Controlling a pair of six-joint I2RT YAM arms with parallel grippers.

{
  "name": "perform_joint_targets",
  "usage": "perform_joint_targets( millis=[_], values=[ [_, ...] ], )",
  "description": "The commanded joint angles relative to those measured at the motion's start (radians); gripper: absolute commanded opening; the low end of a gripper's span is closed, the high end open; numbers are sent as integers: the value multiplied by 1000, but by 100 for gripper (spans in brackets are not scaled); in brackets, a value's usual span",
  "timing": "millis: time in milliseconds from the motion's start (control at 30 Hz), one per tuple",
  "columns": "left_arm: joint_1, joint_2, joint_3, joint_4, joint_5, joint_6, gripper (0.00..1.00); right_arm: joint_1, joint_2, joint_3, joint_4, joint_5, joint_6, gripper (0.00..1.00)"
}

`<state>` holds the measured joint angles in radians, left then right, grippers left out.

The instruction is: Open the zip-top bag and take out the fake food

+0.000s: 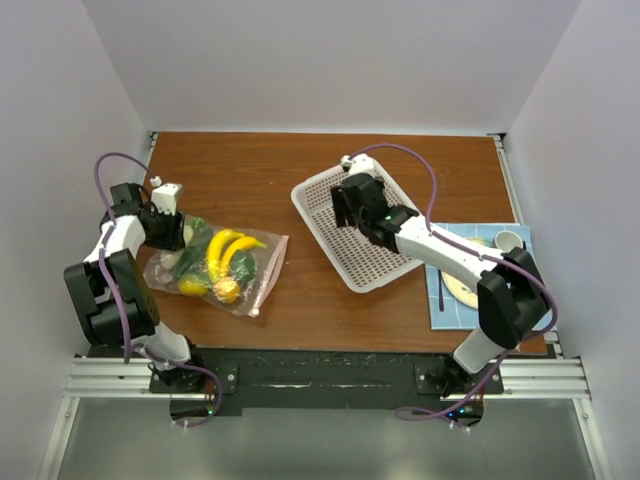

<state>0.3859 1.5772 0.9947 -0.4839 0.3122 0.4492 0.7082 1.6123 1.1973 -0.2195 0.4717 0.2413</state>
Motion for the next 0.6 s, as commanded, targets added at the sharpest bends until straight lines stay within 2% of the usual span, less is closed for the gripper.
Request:
perform_joint_targets(
  millis=[0,300,367,433,500,567],
  values=[
    [1,-54,-7,-31,42,-23,0,4,-31,-35,-113,128,61,99],
    [1,-59,-44,-15,21,-9,0,13,-107,-103,-267,150,165,99],
    [2,-56,-53,-12,21,-7,0,48,-173,-166,-215,101,150,99],
    [1,-52,-59,-4,16,-7,0,158,-227,-197,-164,85,104,99],
    [2,-46,-64,10,7,-9,0,241,-224,-196,-142,73,96,93],
    [4,-39,-65,18,4,-10,0,249,-180,-159,-200,53,127,83]
  ],
)
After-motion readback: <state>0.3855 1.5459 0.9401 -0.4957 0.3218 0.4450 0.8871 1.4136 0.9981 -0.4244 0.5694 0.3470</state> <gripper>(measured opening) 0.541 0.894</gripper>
